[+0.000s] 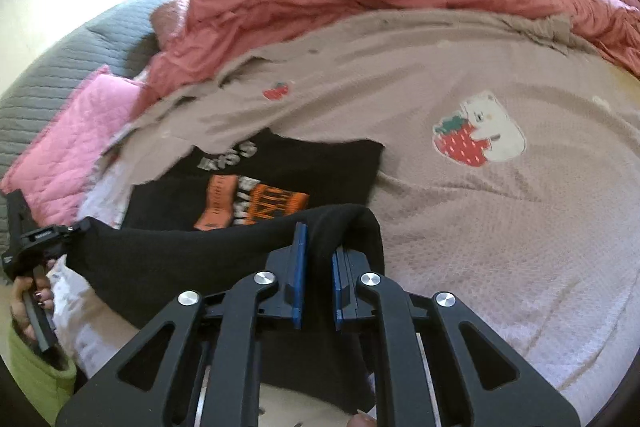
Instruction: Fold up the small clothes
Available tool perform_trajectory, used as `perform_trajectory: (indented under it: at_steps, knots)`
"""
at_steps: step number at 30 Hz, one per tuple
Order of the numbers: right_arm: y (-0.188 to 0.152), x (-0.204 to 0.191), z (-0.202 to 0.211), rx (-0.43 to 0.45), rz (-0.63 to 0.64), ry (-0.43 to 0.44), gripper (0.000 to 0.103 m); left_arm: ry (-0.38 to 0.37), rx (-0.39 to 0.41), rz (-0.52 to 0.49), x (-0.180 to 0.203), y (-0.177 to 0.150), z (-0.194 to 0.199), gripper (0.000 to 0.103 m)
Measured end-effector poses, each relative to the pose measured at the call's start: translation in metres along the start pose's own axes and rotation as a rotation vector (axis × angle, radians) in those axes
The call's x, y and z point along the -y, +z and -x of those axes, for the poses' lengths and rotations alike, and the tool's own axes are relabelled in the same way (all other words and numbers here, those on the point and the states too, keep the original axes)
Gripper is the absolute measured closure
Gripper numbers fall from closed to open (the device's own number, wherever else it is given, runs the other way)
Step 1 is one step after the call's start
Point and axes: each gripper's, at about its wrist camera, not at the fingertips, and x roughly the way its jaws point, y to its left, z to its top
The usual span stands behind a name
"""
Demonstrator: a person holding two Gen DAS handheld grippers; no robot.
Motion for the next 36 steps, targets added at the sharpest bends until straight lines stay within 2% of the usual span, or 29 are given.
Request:
perform_trajectory:
  at_steps: [4, 6, 7, 8, 9, 13, 18, 21, 23, 27, 32, 34, 36]
  knots:
    - [-0.004, 0.002, -0.012, -0.036, -0.013, -0.029, 0.088, -0.025, 0.024, 0.01, -0.015, -0.01, -0.008, 0.099]
    - [-0.006, 0.002, -0.01, -0.036, -0.014, -0.036, 0.084, -0.051, 0.032, 0.036, -0.024, -0.014, -0.008, 0.093]
    - [-0.007, 0.001, -0.008, -0.032, -0.01, -0.052, 0.07, -0.053, 0.033, 0.042, -0.028, -0.016, -0.007, 0.088]
    - [-0.007, 0.001, -0.005, -0.026, -0.002, -0.081, 0.059, -0.052, 0.036, 0.042, -0.03, -0.017, -0.006, 0.085]
    - [-0.008, 0.002, 0.002, -0.004, 0.002, -0.115, 0.042, -0.054, 0.039, 0.042, -0.031, -0.017, -0.003, 0.085]
    - [-0.012, -0.01, 0.027, 0.056, 0.073, -0.147, 0.042, -0.056, 0.076, 0.037, -0.031, -0.022, 0.01, 0.079]
    - [-0.044, -0.071, 0.044, 0.099, 0.334, -0.116, 0.04, -0.028, 0.12, 0.006, -0.025, -0.025, 0.021, 0.07]
    - [-0.071, -0.115, 0.034, 0.062, 0.505, -0.076, 0.04, -0.034, 0.148, 0.016, -0.028, -0.023, 0.026, 0.066]
    - [-0.09, -0.141, 0.023, 0.045, 0.624, -0.068, 0.04, -0.01, 0.167, 0.017, -0.031, -0.024, 0.029, 0.065]
    - [-0.111, -0.175, -0.001, 0.03, 0.803, -0.13, 0.04, 0.008, 0.177, 0.028, -0.037, -0.024, 0.032, 0.065]
    - [-0.122, -0.188, -0.025, -0.005, 0.889, -0.184, 0.04, 0.003, 0.184, 0.049, -0.044, -0.023, 0.035, 0.064]
    - [-0.128, -0.19, -0.03, -0.004, 0.92, -0.2, 0.033, 0.001, 0.187, 0.053, -0.045, -0.023, 0.036, 0.064]
    - [-0.131, -0.191, -0.035, 0.008, 0.939, -0.222, 0.032, -0.001, 0.19, 0.053, -0.045, -0.023, 0.038, 0.064]
